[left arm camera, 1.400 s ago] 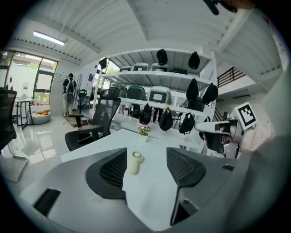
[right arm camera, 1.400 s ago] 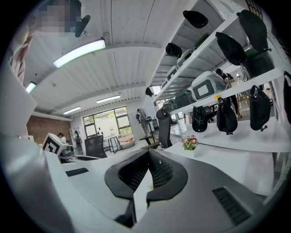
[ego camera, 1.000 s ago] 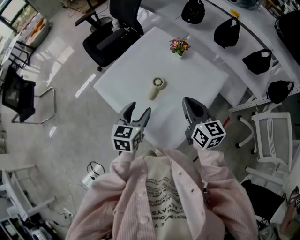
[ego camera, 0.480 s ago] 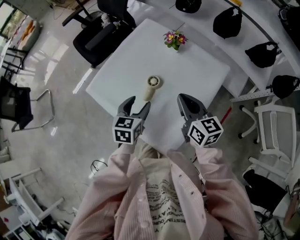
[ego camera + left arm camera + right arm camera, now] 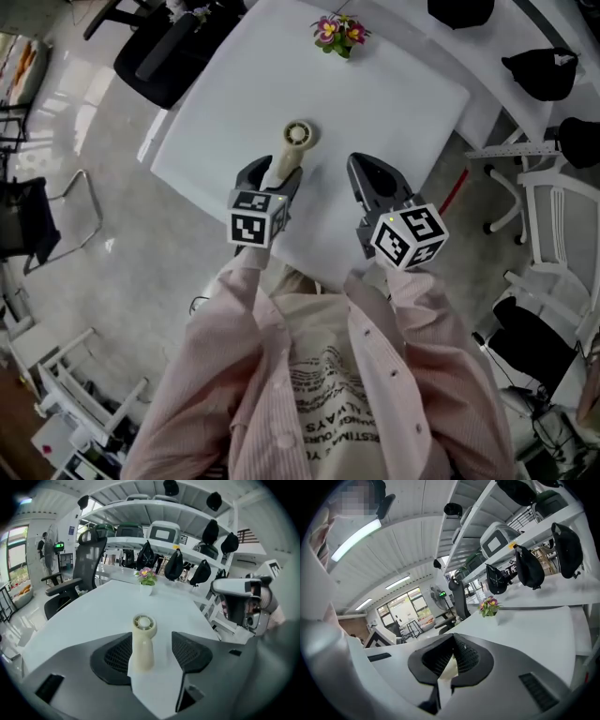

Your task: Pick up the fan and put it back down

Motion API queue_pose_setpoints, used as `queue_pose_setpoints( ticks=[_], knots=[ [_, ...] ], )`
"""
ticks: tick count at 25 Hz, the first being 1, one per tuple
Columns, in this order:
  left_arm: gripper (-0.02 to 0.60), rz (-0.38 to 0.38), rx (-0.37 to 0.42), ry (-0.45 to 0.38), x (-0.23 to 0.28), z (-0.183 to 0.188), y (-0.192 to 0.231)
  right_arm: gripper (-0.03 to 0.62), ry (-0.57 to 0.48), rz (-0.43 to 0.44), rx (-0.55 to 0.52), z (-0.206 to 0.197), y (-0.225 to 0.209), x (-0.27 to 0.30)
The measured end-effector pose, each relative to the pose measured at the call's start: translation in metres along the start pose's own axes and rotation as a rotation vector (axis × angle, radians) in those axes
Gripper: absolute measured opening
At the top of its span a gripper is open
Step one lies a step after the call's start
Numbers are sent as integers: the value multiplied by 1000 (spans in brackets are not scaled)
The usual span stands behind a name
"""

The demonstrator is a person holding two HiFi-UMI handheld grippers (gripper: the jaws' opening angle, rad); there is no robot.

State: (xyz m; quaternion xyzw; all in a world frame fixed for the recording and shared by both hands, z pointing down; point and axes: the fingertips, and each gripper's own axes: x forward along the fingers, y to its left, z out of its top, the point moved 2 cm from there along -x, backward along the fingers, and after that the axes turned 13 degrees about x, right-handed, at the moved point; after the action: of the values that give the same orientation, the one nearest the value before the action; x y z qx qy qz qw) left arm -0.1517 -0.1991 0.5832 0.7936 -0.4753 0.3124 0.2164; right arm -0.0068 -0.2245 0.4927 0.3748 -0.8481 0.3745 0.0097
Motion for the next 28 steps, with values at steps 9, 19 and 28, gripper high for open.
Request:
queue_pose_setpoints(
  ticks=[9,19,28],
  knots=[
    [252,-48,16,112,49,-14,8,-2,20,-39,70,-12,-22,5],
    [252,-74,18,214,73,-24,10,-2,23,-44,110,-14,-34,9],
    [199,-35,56,271,83,-28,15,-2,39,-39,127,-19,-38,12]
  ],
)
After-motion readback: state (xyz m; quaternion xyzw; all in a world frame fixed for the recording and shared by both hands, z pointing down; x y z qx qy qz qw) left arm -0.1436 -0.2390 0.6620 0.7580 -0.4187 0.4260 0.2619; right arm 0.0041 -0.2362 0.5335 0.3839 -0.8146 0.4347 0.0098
